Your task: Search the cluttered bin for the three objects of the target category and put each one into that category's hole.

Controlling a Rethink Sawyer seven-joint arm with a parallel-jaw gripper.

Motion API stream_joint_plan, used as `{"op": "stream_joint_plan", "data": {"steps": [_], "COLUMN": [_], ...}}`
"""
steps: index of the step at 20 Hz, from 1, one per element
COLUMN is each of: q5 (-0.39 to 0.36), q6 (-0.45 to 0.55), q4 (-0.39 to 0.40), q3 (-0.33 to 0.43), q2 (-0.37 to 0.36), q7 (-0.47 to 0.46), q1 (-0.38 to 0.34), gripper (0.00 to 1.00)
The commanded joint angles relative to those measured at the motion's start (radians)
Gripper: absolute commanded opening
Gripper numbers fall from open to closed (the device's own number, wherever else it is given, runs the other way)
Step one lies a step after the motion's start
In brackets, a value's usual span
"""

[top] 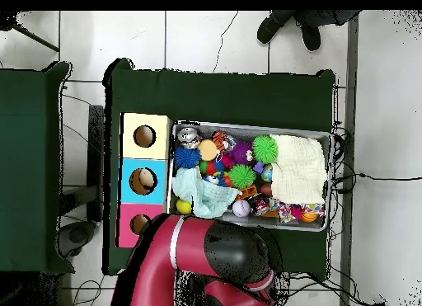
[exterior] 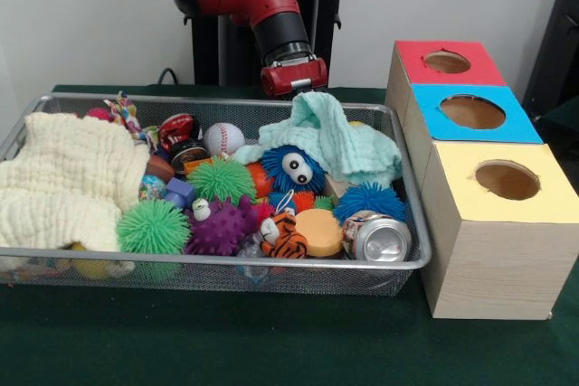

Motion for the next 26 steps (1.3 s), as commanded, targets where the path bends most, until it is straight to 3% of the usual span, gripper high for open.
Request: {"op": "stream_joint_plan", "data": {"steps": [1, 26], "q5": [0.195, 0.235], "q6": [0.256, 0.309], "q4": [-0.258, -0.288], "q3": [0.119, 0.114], "q2": [0.162, 0.148], "q7": [0.087, 0.098], "q1": [-0.010, 0.027], "gripper": [1.00, 1.00]}}
